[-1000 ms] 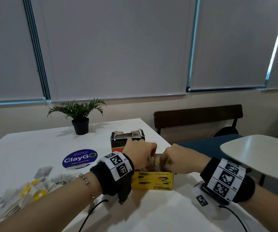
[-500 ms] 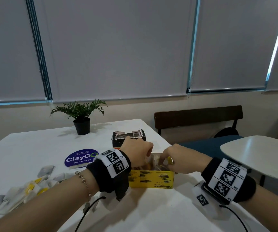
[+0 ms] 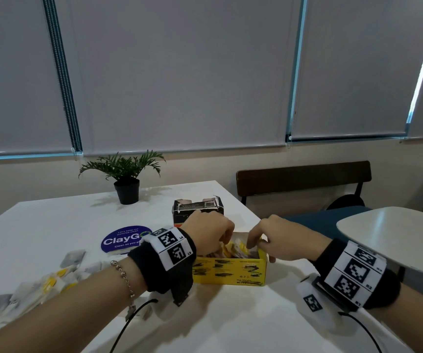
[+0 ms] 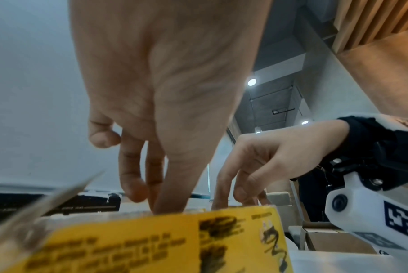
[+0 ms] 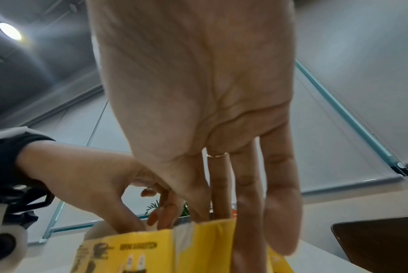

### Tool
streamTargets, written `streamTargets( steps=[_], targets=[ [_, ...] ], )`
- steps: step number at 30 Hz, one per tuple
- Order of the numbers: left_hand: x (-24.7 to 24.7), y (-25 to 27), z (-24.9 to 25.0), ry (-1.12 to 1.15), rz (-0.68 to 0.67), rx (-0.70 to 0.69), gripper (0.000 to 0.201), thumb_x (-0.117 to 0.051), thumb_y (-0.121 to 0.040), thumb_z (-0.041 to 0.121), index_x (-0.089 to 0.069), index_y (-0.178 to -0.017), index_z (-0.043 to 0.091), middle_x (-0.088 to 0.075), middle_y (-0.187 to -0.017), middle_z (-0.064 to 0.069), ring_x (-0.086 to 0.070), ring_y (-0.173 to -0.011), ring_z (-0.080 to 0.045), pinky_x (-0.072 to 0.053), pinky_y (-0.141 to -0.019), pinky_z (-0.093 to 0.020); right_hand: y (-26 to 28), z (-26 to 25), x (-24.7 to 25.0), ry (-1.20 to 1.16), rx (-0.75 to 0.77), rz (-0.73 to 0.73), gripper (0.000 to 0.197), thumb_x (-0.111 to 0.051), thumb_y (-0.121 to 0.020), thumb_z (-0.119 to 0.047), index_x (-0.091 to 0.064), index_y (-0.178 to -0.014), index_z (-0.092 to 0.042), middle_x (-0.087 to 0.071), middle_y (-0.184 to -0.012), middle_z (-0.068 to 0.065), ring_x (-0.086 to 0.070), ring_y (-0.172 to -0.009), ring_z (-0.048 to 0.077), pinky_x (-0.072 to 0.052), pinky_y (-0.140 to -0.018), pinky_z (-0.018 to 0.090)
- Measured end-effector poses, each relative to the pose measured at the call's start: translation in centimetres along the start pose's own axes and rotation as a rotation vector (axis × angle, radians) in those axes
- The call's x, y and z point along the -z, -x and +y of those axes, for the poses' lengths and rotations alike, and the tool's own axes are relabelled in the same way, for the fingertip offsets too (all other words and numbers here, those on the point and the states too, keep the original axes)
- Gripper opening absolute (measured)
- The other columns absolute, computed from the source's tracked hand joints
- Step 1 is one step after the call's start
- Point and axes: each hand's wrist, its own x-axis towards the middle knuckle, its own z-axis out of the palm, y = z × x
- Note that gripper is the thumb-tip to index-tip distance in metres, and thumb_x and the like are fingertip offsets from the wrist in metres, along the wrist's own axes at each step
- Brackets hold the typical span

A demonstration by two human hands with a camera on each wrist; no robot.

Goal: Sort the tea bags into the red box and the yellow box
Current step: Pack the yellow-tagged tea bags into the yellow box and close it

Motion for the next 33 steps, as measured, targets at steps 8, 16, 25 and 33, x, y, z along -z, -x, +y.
streamTargets(
  steps=[8,16,25,33],
  targets=[
    [0.1,0.5,0.0,0.084,-0.314,-0.07,0.029,-0.048,-0.096,0.012,-0.067,-0.117,0.019,-0.066,-0.116,-0.002,-0.06,-0.102,-0.022,-0.046,-0.085,-0.03,0.4,-0.7,0.3,-0.061,-0.018,-0.121,0.04,-0.036,-0.094,-0.003,-0.074,-0.096,-0.016,-0.072,-0.103,0.005,-0.068,-0.061,0.011,-0.053,-0.057,0.022],
    [0.4,-0.3,0.3,0.127,-0.393,-0.071,0.035,-0.048,-0.097,0.015,-0.064,-0.127,0.022,-0.065,-0.124,0.001,-0.059,-0.109,-0.02,-0.046,-0.093,-0.029,-0.3,-0.8,-0.8,-0.043,-0.09,-0.227,0.046,-0.029,-0.093,-0.001,-0.066,-0.119,-0.01,-0.068,-0.111,0.01,-0.069,-0.062,0.015,-0.053,-0.053,0.023],
    [2.9,0.9,-1.8,0.461,-0.132,-0.068,0.024,-0.053,-0.094,0.006,-0.071,-0.106,0.016,-0.074,-0.097,0.005,-0.07,-0.084,-0.007,-0.048,-0.077,-0.013,0.2,-0.4,1.1,-0.067,-0.028,-0.042,0.033,-0.043,-0.096,-0.01,-0.075,-0.095,-0.02,-0.073,-0.091,-0.003,-0.068,-0.062,0.01,-0.053,-0.054,0.021],
    [7.6,11.7,-11.4,0.411,-0.153,0.16,0.019,-0.059,-0.094,0.013,-0.066,-0.11,0.021,-0.074,-0.097,0.01,-0.07,-0.08,-0.002,-0.049,-0.076,-0.012,-0.3,-5.8,2.7,-0.084,0.188,0.141,0.022,-0.055,-0.095,-0.016,-0.074,-0.094,-0.028,-0.07,-0.087,-0.012,-0.062,-0.061,-0.004,-0.053,-0.062,0.02]
  ],
)
